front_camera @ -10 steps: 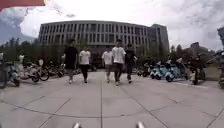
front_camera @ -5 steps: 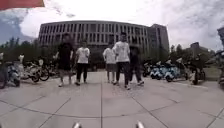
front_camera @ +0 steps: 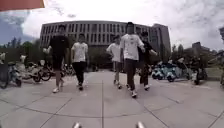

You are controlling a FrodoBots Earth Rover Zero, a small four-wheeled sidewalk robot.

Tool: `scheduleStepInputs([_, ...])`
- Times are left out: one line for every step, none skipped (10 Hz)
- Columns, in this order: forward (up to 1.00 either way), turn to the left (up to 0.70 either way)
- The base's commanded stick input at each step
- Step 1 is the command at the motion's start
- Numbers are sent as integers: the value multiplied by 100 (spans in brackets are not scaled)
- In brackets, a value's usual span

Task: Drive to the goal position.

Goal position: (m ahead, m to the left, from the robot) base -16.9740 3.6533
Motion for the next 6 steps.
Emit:
scheduleStepInputs([0, 70])
scheduleStepInputs([0, 70])
scheduleStepInputs([0, 70])
scheduleStepInputs([0, 70])
scheduleStepInputs([0, 70])
scheduleStepInputs([0, 70])
